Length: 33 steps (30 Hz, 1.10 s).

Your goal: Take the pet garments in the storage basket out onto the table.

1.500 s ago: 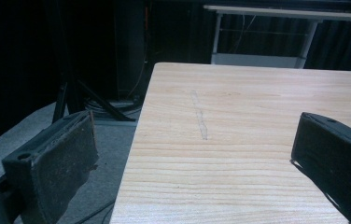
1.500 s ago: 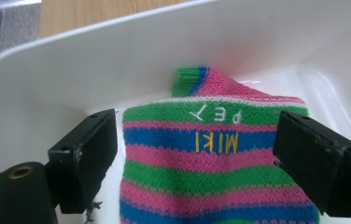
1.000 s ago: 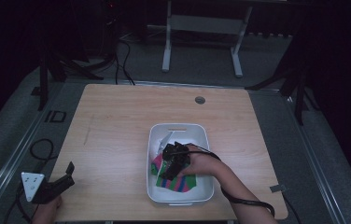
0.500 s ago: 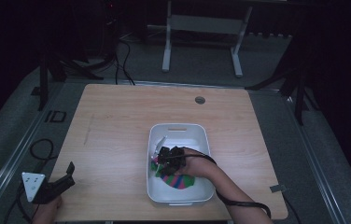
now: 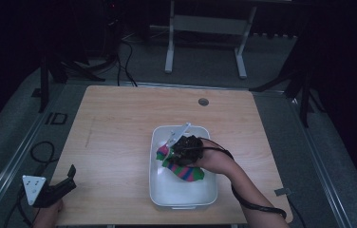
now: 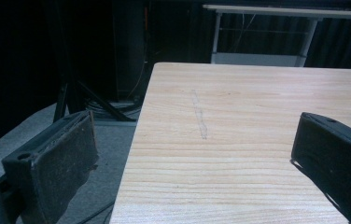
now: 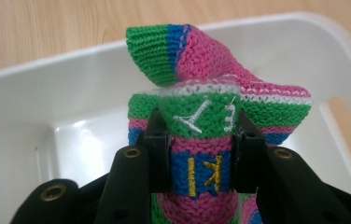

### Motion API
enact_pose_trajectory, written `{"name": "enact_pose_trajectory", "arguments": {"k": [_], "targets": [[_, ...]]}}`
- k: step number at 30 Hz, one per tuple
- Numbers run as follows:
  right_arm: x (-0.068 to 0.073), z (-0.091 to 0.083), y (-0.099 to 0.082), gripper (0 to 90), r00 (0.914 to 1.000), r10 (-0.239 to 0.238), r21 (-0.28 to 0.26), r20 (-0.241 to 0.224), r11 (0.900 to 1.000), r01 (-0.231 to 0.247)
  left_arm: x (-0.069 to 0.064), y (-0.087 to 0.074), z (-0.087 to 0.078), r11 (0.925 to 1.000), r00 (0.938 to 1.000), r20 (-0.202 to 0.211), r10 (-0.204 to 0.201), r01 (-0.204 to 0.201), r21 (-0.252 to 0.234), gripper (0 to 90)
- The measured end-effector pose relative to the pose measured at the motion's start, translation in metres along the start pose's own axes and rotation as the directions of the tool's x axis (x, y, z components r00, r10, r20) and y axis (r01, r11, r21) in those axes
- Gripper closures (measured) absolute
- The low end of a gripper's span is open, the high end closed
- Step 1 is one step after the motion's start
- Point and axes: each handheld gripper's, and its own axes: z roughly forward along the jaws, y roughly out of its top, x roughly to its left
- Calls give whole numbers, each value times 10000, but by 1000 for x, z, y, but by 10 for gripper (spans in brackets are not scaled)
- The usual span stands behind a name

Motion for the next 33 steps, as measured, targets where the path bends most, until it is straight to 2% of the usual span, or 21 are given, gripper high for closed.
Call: {"name": "enact_pose_trajectory", "arguments": {"k": [9, 16, 22, 33], "targets": [[-6, -47, 5, 656, 9985, 114, -787, 539, 9969, -71, 0, 0, 0, 10000, 10000, -13, -27, 27, 12, 9], [-16, -76, -2, 656, 9934, 389, -1172, 1082, 9928, -261, 0, 0, 0, 10000, 10000, -22, -29, 29, 8, 9], [-27, -97, -16, 655, 9849, 867, -1495, 1500, 9867, -641, 0, 0, 0, 10000, 10000, -13, -34, 34, 13, 9], [-44, -125, -50, 655, 9602, 1673, -1658, 2235, 9773, -1317, 0, 0, 0, 10000, 10000, -22, -51, 51, 36, 9]]}}
